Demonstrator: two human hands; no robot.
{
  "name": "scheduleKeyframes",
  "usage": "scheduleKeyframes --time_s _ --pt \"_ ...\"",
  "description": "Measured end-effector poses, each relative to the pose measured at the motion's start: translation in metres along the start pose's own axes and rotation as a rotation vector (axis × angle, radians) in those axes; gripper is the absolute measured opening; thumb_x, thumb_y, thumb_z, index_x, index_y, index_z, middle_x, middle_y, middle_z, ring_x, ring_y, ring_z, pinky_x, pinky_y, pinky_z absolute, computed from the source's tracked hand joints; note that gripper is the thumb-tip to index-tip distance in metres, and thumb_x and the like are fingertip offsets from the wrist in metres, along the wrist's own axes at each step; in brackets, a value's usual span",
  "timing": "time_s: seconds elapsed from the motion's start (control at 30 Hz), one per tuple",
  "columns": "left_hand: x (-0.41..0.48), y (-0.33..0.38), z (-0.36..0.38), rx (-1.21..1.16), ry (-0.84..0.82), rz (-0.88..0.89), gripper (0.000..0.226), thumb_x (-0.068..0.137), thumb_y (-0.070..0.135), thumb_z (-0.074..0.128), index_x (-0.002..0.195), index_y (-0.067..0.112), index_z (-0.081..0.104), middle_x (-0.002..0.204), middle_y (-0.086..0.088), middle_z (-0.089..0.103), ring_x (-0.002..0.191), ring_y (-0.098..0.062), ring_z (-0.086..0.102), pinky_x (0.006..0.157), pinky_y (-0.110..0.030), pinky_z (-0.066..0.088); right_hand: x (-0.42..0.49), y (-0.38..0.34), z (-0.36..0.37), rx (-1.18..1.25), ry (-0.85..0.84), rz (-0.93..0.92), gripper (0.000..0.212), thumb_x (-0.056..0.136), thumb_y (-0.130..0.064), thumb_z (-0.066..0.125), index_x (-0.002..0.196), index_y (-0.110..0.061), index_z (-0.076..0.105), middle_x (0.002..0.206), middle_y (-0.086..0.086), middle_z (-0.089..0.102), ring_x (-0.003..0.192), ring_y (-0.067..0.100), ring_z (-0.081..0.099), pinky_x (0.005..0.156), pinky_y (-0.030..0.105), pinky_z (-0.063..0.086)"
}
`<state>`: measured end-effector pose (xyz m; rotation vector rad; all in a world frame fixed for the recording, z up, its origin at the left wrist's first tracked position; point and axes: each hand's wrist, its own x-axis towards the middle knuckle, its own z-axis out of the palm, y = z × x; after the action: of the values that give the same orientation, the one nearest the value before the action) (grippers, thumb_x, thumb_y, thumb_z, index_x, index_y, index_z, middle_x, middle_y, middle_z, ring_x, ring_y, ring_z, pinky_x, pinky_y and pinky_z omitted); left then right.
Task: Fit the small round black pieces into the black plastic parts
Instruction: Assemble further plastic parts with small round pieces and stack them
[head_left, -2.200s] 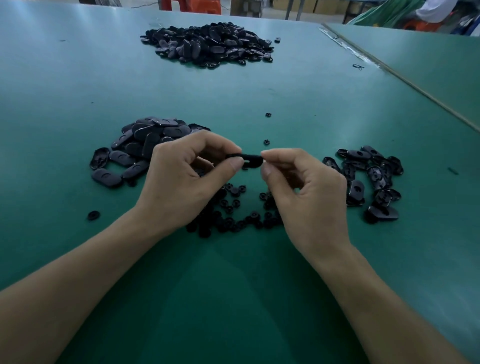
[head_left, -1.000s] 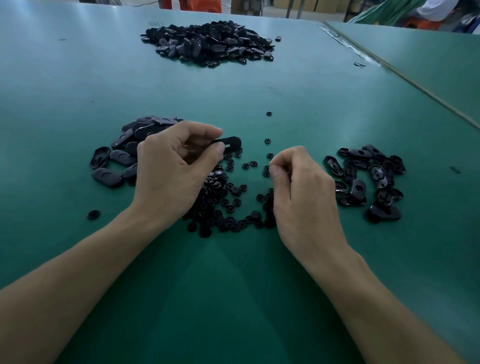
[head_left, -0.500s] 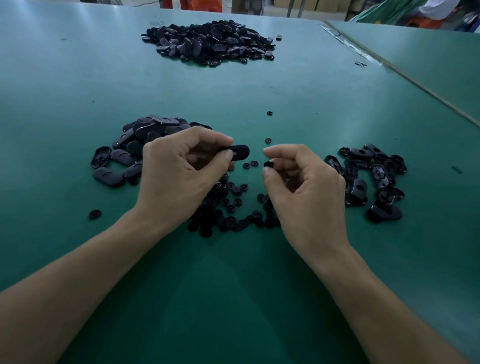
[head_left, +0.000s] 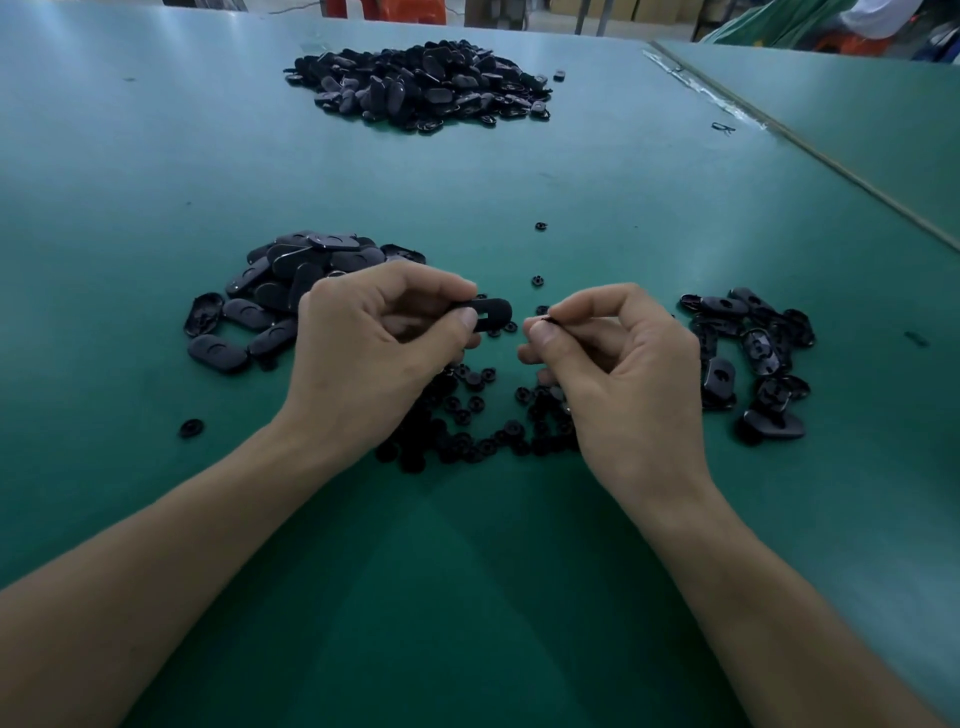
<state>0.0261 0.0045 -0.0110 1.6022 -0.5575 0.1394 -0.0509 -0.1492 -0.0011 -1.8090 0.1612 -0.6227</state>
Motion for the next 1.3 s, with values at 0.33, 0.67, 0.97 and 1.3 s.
scheduleKeyframes --time_s 0.33,0.67,0.97,1.3 --pt "0.0005 0.0002 -0.0017 -0.018 -0.016 0.001 0.015 0.084 0.005 0.073 0.093 0.017 0.073 0.083 0.001 0.078 0.074 -0.017 0.076 0.067 -0.024 0.06 0.0021 0.0015 -0.0018 0.121 -0.036 0.041 0.015 0.092 -0.006 0.068 0.093 -0.021 0.067 0.085 0.0 0.077 0.081 0.013 0.075 0.072 0.026 0.058" --pt "-0.0013 0.0033 -0.001 0.0 -0.036 -0.01 0.018 0.081 0.007 0.074 0.091 0.021 0.073 0.084 0.004 0.078 0.075 -0.015 0.077 0.071 -0.028 0.062 0.002 0.0005 -0.0032 0.068 -0.02 0.0 0.014 0.085 -0.013 0.077 0.085 -0.026 0.076 0.076 -0.002 0.073 0.072 0.015 0.068 0.07 0.03 0.057" --pt "-0.0039 0.0061 0.0008 0.06 -0.083 0.052 0.02 0.079 0.006 0.075 0.093 0.02 0.074 0.082 0.003 0.077 0.074 -0.01 0.075 0.072 -0.021 0.059 -0.0008 -0.0004 0.0001 0.056 -0.047 -0.004 0.01 0.083 -0.013 0.079 0.083 -0.022 0.076 0.074 -0.004 0.074 0.071 0.011 0.07 0.069 0.028 0.056" --pt "-0.0056 0.0073 0.0019 0.015 -0.121 0.052 0.021 0.078 0.006 0.075 0.092 0.023 0.074 0.087 0.003 0.078 0.077 -0.012 0.075 0.073 -0.021 0.058 -0.0033 -0.0003 0.0039 0.03 -0.061 -0.01 0.016 0.082 -0.009 0.077 0.079 -0.024 0.074 0.071 -0.004 0.073 0.066 0.013 0.069 0.065 0.028 0.056"
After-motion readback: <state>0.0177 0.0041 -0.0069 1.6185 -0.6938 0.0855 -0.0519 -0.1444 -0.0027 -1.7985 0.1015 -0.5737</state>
